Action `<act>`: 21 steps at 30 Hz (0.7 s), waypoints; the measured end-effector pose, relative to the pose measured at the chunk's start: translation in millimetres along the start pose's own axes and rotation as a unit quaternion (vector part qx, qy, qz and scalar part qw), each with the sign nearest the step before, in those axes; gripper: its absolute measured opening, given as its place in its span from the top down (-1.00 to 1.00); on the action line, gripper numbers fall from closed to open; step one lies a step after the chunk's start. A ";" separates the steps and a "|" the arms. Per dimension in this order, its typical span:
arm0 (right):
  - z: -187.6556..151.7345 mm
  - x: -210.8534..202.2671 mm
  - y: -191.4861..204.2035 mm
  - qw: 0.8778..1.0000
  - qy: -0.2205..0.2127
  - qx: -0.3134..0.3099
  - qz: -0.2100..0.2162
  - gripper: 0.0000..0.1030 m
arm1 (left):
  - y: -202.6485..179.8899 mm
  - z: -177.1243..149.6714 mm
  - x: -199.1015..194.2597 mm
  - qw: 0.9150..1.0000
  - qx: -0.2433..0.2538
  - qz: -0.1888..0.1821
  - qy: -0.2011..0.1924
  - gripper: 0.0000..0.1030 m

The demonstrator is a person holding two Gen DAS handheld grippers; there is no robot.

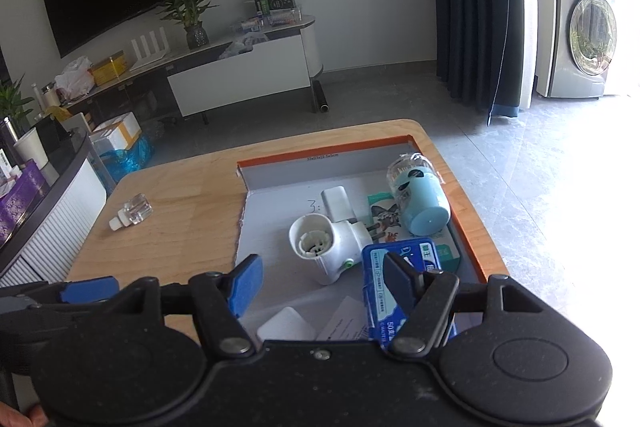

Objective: Organize rigid objects
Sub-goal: 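Withdraw both tools from the box toward the black charger and glass bottle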

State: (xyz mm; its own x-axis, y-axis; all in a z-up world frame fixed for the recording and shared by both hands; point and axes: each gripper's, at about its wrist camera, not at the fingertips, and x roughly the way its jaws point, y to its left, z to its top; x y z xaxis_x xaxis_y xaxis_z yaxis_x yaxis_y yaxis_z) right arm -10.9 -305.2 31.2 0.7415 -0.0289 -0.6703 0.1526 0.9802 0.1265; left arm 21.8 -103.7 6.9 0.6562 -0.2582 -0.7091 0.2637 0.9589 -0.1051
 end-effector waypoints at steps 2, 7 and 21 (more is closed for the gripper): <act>-1.2 1.3 6.8 1.000 0.003 -0.006 0.004 -0.55 | 5.9 -0.4 -1.4 1.000 -0.003 0.005 -0.002 -0.53; -3.6 4.4 22.6 1.000 0.010 -0.018 0.017 -0.55 | 20.9 -1.8 -3.2 1.000 -0.015 0.015 -0.003 -0.53; -10.4 15.9 67.2 0.997 0.034 -0.058 0.050 -0.55 | 57.4 -4.1 -10.9 0.999 -0.041 0.034 -0.008 -0.53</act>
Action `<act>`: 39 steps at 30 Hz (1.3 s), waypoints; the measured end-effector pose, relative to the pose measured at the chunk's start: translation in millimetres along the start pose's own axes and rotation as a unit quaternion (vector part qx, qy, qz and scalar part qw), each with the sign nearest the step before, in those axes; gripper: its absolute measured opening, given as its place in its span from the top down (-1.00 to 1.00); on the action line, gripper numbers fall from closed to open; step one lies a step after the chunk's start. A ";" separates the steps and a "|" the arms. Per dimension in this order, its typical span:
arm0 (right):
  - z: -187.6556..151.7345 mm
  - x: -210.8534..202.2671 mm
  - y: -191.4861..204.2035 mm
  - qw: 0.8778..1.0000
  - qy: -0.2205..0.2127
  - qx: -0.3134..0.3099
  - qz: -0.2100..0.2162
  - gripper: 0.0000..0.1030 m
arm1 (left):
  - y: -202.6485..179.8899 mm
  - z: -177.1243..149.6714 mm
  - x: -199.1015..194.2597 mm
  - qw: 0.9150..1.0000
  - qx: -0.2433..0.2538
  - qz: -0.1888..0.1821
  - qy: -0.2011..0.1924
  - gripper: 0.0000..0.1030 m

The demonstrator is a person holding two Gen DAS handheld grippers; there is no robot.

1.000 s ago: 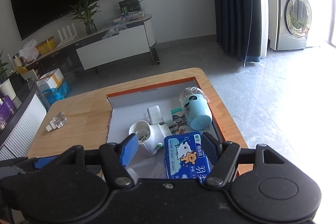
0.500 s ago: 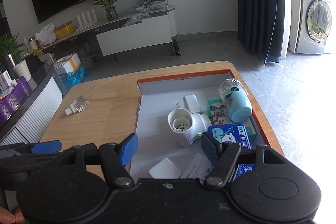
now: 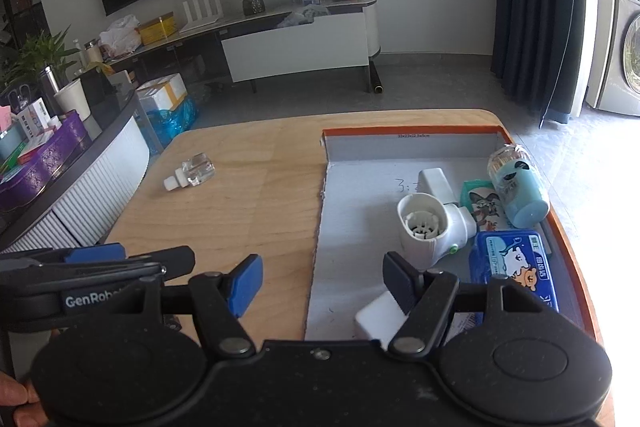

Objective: Organize rigid objects
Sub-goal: 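Withdraw both tools from the box toward the black charger and glass bottle, then grasp the black charger with the right tool while the left tool grasps the clear glass bottle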

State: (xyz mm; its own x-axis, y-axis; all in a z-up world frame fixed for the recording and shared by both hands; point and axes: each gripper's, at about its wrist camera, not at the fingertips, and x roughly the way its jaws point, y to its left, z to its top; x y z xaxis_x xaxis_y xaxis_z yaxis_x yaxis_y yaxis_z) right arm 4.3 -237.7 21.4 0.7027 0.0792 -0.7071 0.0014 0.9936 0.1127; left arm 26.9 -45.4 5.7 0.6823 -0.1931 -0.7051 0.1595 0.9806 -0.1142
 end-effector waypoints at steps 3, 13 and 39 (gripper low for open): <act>-0.5 3.0 7.6 1.000 0.004 -0.006 0.006 -0.55 | 7.8 -0.3 -0.5 1.000 -0.007 0.002 0.000 -0.53; -9.1 16.6 34.7 0.998 0.028 -0.032 0.035 -0.56 | 34.8 -2.3 0.8 1.000 -0.022 0.016 0.005 -0.53; -46.8 89.7 126.6 0.973 0.118 -0.114 0.164 0.01 | 107.6 10.0 24.2 0.997 -0.056 0.053 0.009 -0.62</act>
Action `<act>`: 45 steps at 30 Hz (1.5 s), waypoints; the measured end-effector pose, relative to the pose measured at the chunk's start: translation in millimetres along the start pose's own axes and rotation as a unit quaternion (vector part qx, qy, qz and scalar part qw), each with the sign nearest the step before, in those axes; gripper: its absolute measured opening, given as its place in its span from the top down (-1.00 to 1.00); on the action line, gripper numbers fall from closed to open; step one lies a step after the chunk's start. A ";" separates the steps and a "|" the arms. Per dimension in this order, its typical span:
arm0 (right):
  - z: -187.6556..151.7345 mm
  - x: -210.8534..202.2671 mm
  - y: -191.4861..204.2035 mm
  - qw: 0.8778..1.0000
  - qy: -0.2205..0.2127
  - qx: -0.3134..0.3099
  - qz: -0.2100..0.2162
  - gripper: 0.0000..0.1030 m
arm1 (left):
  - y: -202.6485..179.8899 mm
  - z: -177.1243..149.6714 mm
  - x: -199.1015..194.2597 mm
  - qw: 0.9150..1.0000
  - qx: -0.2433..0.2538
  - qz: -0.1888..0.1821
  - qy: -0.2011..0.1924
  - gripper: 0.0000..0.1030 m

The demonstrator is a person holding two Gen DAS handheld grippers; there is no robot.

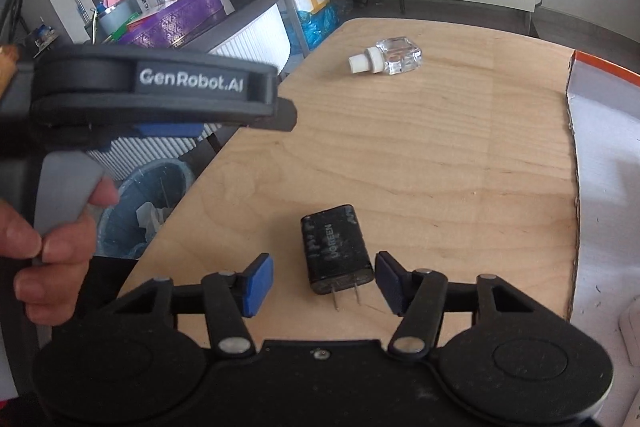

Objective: Organize rigid objects
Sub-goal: 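Grasp the black charger with the right tool while the left tool grasps the clear glass bottle, then carry the black charger and glass bottle with both tools over the orange-rimmed box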

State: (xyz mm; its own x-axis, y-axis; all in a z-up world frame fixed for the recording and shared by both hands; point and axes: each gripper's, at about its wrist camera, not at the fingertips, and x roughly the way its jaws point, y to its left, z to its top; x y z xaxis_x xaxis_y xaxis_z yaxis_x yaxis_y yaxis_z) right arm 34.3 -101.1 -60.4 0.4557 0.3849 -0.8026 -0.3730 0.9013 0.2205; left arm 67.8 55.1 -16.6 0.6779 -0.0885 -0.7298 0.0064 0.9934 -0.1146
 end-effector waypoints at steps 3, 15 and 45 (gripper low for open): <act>-1.8 1.2 -0.1 1.000 -0.005 -0.007 -0.010 0.13 | -1.7 11.0 13.9 1.000 0.018 -0.009 -0.006 -0.69; -6.7 -29.3 -28.6 0.999 -0.035 0.032 -0.025 0.13 | -32.0 60.1 104.2 0.977 0.203 -0.062 -0.018 -0.80; -10.7 -68.9 -50.0 0.990 -0.096 0.077 -0.067 0.15 | -33.5 15.5 44.0 0.988 0.143 -0.063 -0.010 0.01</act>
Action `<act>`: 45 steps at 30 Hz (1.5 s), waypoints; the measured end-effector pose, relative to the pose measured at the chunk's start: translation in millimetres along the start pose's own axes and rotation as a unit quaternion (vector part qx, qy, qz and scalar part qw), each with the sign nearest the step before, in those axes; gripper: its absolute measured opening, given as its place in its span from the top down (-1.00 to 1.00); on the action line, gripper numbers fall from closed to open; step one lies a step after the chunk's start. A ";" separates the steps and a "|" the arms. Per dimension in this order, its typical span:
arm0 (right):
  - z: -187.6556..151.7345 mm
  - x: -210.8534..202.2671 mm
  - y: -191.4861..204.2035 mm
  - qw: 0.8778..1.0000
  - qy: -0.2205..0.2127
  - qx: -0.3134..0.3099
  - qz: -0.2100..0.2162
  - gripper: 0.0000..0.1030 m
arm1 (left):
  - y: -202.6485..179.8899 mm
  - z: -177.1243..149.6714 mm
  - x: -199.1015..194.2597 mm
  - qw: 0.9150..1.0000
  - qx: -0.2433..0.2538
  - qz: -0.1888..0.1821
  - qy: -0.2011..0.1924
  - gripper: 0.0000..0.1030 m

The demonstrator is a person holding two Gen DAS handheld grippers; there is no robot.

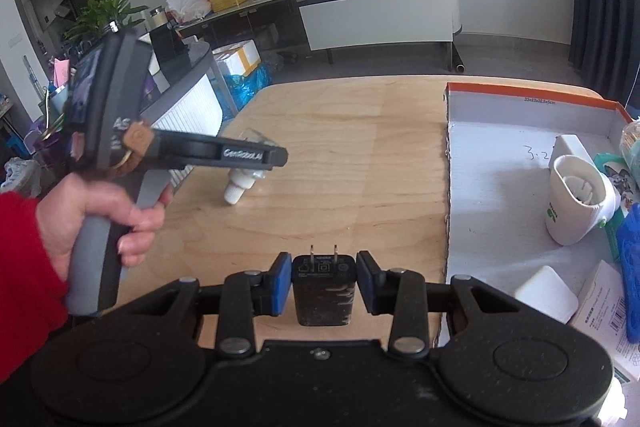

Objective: Organize rigid objects
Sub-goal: 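Carry the black charger and glass bottle with both tools over the orange-rimmed box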

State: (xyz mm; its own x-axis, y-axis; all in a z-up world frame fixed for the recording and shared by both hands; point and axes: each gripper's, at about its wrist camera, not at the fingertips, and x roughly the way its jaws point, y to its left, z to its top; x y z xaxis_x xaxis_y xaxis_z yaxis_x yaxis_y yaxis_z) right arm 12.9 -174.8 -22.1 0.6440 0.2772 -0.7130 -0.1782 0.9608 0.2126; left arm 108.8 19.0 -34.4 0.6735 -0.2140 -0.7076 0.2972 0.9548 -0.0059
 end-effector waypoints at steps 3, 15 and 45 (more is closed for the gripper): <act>1.0 -10.7 -2.1 1.000 -0.013 0.004 -0.004 0.15 | -4.8 -6.3 -20.9 1.000 -0.020 0.006 -0.005 0.01; 8.4 -54.7 -14.0 0.997 -0.065 0.013 -0.030 0.15 | -46.3 -23.7 -75.3 0.998 -0.053 0.012 -0.028 0.01; 18.3 -137.5 -104.1 0.979 -0.142 0.074 -0.125 0.15 | -158.4 2.8 -84.7 0.998 -0.009 -0.040 -0.049 0.01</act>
State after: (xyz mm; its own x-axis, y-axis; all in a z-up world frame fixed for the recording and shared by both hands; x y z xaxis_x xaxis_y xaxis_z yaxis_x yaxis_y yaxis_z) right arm -43.5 -313.1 66.0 0.8383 -0.0016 -0.5451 0.1087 0.9804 0.1643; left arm 6.6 -114.7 28.4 0.7108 -0.3089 -0.6320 0.3418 0.9369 -0.0735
